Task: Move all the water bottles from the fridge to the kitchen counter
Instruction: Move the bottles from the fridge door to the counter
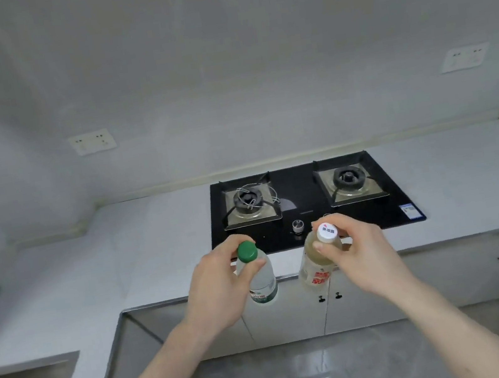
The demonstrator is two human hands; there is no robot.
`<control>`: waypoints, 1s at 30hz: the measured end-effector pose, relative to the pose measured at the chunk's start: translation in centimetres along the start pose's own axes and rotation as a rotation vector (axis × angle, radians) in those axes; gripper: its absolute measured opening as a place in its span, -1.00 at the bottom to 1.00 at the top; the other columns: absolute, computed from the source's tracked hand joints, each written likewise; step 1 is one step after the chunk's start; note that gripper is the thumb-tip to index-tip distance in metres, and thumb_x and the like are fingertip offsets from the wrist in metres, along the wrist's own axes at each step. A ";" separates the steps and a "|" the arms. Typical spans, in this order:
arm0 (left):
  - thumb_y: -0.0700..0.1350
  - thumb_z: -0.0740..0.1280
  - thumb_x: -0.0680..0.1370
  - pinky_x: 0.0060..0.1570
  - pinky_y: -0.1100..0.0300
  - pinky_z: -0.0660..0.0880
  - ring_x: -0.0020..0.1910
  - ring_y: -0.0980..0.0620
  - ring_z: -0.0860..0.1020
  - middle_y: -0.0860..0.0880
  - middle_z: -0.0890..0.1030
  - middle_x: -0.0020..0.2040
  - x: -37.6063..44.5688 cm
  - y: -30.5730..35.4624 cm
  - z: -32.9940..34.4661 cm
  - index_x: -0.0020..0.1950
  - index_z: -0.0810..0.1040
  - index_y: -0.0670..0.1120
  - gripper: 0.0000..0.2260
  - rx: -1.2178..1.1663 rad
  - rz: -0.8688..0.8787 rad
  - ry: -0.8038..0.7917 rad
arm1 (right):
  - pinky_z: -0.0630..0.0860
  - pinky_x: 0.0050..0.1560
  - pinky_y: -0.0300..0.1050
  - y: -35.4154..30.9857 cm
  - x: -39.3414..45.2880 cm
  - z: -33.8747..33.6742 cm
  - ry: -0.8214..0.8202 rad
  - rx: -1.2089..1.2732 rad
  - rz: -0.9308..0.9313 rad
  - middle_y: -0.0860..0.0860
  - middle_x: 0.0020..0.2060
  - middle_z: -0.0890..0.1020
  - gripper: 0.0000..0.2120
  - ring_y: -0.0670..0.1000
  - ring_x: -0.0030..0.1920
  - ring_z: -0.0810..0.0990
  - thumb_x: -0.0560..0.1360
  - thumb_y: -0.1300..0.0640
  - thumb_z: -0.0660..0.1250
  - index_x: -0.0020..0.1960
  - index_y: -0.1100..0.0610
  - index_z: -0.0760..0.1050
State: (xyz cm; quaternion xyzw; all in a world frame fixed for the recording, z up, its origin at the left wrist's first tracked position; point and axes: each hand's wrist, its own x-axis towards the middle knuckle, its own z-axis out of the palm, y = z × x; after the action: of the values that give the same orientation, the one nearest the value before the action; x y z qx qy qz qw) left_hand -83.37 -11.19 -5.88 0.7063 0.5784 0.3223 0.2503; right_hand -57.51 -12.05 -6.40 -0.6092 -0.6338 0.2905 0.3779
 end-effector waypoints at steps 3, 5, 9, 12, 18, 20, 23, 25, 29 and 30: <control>0.06 0.46 0.54 0.06 0.05 0.62 0.07 0.20 0.61 0.27 0.65 -0.01 -0.9 -3.0 -3.5 0.12 0.53 0.24 -0.80 0.008 -0.081 0.072 | 0.60 -0.04 -0.12 -2.4 2.0 4.3 -0.104 0.003 -0.051 -0.30 -0.01 0.66 -0.77 -0.20 0.02 0.60 0.55 0.06 0.47 0.11 -0.25 0.57; 0.06 0.46 0.55 0.07 0.08 0.61 0.08 0.22 0.61 0.27 0.65 0.00 -1.3 -4.7 -5.4 0.11 0.53 0.22 -0.81 0.010 -0.140 0.120 | 0.59 -0.01 -0.12 -3.9 3.5 6.8 -0.167 0.008 -0.092 -0.27 0.00 0.67 -0.78 -0.20 0.03 0.61 0.55 0.04 0.46 0.12 -0.23 0.58; 0.05 0.46 0.55 -0.02 0.24 0.54 -0.06 0.24 0.64 0.30 0.64 -0.02 -1.9 -7.6 -8.8 0.10 0.55 0.20 -0.83 0.023 -0.275 0.221 | 0.63 0.09 -0.04 -6.6 7.3 11.5 -0.292 0.039 -0.166 -0.31 -0.01 0.65 -0.81 -0.20 0.07 0.61 0.55 0.04 0.48 0.12 -0.19 0.60; 0.09 0.45 0.55 -0.09 0.26 0.50 -0.13 0.22 0.63 0.31 0.64 -0.02 -1.6 -9.9 -10.8 0.09 0.53 0.22 -0.84 0.063 -0.367 0.286 | 0.64 0.08 0.04 -8.4 10.5 15.2 -0.389 0.064 -0.208 -0.31 -0.02 0.65 -0.83 -0.11 0.05 0.62 0.55 0.01 0.48 0.10 -0.20 0.59; 0.09 0.45 0.55 -0.05 0.18 0.56 -0.06 0.16 0.65 0.29 0.64 0.03 0.7 -13.3 -13.7 0.11 0.53 0.23 -0.82 0.123 -0.540 0.454 | 0.63 0.07 -0.12 -10.9 17.3 21.3 -0.549 0.102 -0.332 -0.33 0.00 0.65 -0.83 -0.26 0.08 0.59 0.54 0.07 0.49 0.06 -0.15 0.61; 0.10 0.45 0.54 -0.04 0.13 0.58 -0.08 0.14 0.66 0.28 0.64 0.04 1.7 -14.3 -14.7 0.11 0.52 0.24 -0.81 0.142 -0.577 0.502 | 0.63 0.06 -0.13 -11.6 19.8 23.1 -0.605 0.101 -0.359 -0.34 0.00 0.64 -0.83 -0.29 0.08 0.58 0.54 0.09 0.49 0.06 -0.15 0.61; 0.07 0.47 0.54 -0.01 0.10 0.58 -0.10 0.10 0.67 0.26 0.65 0.04 2.6 -15.9 -15.7 0.11 0.54 0.22 -0.81 0.149 -0.625 0.568 | 0.66 0.10 -0.06 -12.5 22.7 25.9 -0.676 0.088 -0.408 -0.34 0.00 0.65 -0.81 -0.26 0.10 0.59 0.54 0.11 0.49 0.07 -0.14 0.61; 0.04 0.48 0.53 -0.02 0.15 0.57 -0.07 0.14 0.67 0.29 0.63 0.02 3.0 -16.8 -16.4 0.10 0.56 0.19 -0.81 0.142 -0.654 0.595 | 0.65 0.11 -0.03 -13.2 23.9 27.5 -0.705 0.066 -0.432 -0.37 -0.01 0.64 -0.80 -0.27 0.10 0.58 0.54 0.12 0.47 0.08 -0.15 0.61; 0.04 0.47 0.54 -0.06 0.23 0.52 0.02 0.22 0.64 0.29 0.63 0.02 3.4 -18.7 -17.7 0.11 0.57 0.14 -0.82 0.154 -0.684 0.652 | 0.65 0.09 -0.01 -14.9 26.4 30.5 -0.766 0.056 -0.487 -0.36 -0.03 0.65 -0.81 -0.27 0.10 0.58 0.52 0.10 0.50 0.05 -0.16 0.61; 0.05 0.47 0.54 -0.06 0.22 0.53 0.03 0.22 0.63 0.28 0.63 0.02 3.4 -19.2 -18.3 0.11 0.57 0.14 -0.82 0.154 -0.698 0.668 | 0.65 0.08 -0.01 -15.5 26.9 31.6 -0.779 0.051 -0.495 -0.36 -0.04 0.65 -0.82 -0.28 0.09 0.58 0.52 0.09 0.51 0.04 -0.16 0.61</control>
State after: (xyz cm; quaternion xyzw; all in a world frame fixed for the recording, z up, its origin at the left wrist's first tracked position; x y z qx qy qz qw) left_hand -109.22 -4.26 -7.09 0.3447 0.8515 0.3843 0.0913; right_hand -91.65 16.14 -7.47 -0.2753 -0.8477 0.4142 0.1845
